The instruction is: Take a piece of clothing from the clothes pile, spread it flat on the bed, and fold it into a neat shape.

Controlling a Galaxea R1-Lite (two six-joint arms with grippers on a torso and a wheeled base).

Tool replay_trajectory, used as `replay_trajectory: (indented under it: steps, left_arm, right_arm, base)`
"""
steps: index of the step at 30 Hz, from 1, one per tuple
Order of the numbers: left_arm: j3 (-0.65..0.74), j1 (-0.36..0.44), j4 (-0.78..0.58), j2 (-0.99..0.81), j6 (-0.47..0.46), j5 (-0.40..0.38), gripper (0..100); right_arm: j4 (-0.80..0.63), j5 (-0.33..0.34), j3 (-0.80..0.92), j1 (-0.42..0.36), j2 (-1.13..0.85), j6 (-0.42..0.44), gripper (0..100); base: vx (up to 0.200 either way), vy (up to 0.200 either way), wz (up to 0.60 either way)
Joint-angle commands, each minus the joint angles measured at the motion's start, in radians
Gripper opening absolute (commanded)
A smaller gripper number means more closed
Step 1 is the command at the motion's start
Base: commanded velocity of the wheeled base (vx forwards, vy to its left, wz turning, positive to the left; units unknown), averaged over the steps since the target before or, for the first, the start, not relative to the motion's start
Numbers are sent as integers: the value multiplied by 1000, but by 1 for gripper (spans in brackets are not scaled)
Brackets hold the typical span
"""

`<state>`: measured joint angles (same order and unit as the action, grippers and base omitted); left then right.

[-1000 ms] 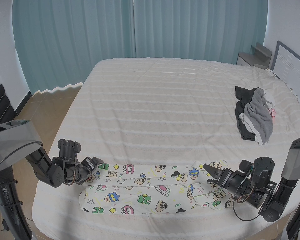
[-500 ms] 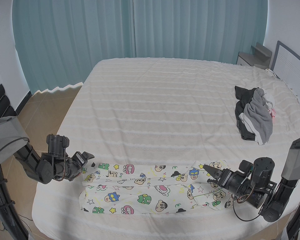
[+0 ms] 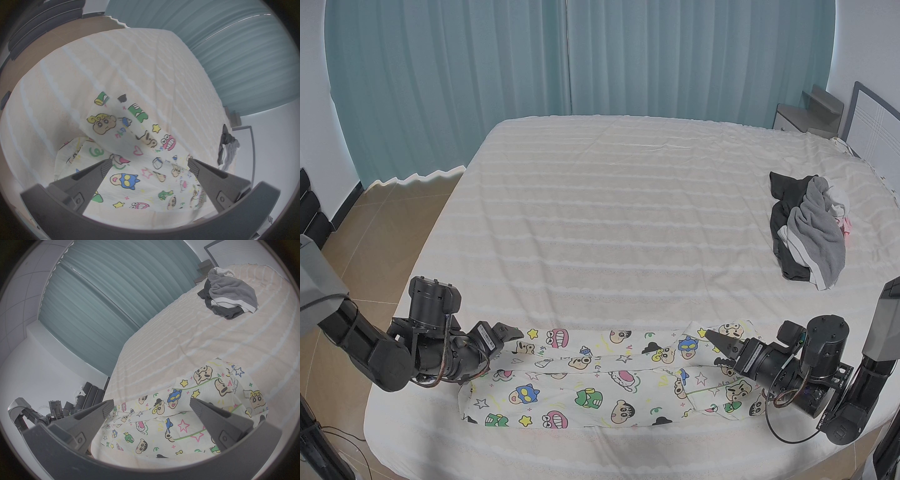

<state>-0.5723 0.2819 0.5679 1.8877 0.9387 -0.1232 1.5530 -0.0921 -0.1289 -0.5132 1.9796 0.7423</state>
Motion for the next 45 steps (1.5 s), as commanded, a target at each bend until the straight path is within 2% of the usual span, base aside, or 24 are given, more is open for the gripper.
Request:
replay_trajectory:
  steps: [1, 5, 11, 19, 25, 28, 29, 32, 35, 37, 39, 40, 41, 45]
  left_arm:
    - [17, 19, 7, 133, 0, 30, 100]
    - [6, -3, 37, 214, -3, 57, 100]
    - [2, -92, 165, 240, -21, 80, 100]
    - [37, -171, 165, 229, -77, 80, 100]
    - [54, -256, 168, 123, -155, 63, 100]
    - [52, -262, 168, 111, -164, 54, 100]
    - [57, -297, 167, 59, -282, -55, 100]
    - [57, -333, 167, 53, -468, -148, 100]
    - [46, -349, 158, 64, -633, -207, 100]
    - [45, -348, 155, 70, -667, -222, 100]
    - [28, -331, 107, 105, -770, -245, 100]
    - [28, -331, 107, 105, -770, -245, 100]
    - [2, -325, 64, 134, -831, -251, 100]
    - [-37, -288, 32, 182, -853, -259, 100]
  right_arm:
    - [13, 0, 0, -1, -1, 0, 100]
    - [13, 0, 0, -1, -1, 0, 100]
    - [13, 0, 0, -1, -1, 0, 100]
    - [13, 0, 0, -2, -1, 0, 100]
    - [13, 0, 0, -2, 2, 0, 100]
    - [13, 0, 0, -2, 1, 0, 100]
    - [13, 0, 2, -2, -1, 0, 100]
    - [13, 0, 2, -2, -1, 0, 100]
    - [13, -1, 2, -2, -2, 0, 100]
    - [13, -1, 2, -2, -2, 0, 100]
    - [13, -1, 2, -2, -1, 0, 100]
    - [13, -1, 2, -2, -1, 0, 100]
    - [13, -1, 2, -2, -1, 0, 100]
    - [13, -1, 2, -2, -1, -4, 100]
  base:
    - [0, 0, 0]
    - [0, 0, 0]
    - [0, 0, 0]
    - [0, 0, 0]
    - [0, 0, 0]
    - [0, 0, 0]
    - [0, 0, 0]
    - [0, 0, 0]
    - [0, 0, 0]
    - [0, 0, 0]
    - [0, 0, 0]
    - [0, 0, 0]
    - [0, 0, 0]
    - [0, 0, 0]
